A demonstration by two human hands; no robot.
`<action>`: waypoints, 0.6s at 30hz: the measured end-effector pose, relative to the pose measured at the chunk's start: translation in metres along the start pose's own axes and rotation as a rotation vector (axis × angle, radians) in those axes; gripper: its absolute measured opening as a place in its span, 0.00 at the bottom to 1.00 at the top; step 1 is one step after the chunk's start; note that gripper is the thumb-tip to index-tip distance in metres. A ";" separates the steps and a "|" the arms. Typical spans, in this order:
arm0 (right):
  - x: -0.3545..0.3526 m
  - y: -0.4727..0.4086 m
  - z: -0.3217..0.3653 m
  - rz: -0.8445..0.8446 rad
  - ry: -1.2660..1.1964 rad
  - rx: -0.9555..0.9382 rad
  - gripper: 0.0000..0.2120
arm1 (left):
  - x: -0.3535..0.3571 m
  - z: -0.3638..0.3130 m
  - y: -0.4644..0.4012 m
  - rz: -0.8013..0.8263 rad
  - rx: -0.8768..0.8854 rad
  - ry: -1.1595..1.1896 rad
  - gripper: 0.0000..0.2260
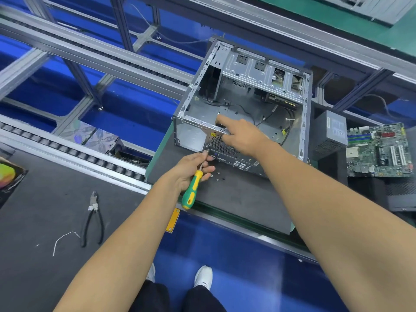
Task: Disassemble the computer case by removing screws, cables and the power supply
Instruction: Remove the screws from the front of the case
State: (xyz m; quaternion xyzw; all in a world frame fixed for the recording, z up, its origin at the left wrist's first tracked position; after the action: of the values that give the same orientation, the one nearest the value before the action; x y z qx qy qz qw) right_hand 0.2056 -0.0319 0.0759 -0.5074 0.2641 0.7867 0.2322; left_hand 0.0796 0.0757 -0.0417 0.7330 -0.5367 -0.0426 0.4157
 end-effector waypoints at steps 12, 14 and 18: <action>0.001 -0.001 0.001 0.012 -0.004 0.011 0.15 | 0.013 0.000 0.002 -0.124 0.139 -0.080 0.11; 0.001 -0.001 0.001 0.015 -0.005 0.014 0.15 | 0.013 0.001 0.001 -0.137 0.186 -0.122 0.11; 0.000 0.000 0.001 0.014 -0.002 0.016 0.15 | 0.010 0.002 -0.001 -0.192 0.243 -0.129 0.11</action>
State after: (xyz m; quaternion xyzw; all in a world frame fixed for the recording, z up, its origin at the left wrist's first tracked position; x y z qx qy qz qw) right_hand 0.2051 -0.0309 0.0758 -0.5030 0.2739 0.7865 0.2311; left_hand 0.0832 0.0666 -0.0398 0.8216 -0.4910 -0.0638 0.2827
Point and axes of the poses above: each hand's wrist, its own y-axis away from the middle knuckle, its own x-axis out of the palm, z = x × y, the point moved 4 cm from there along -y, towards the middle knuckle
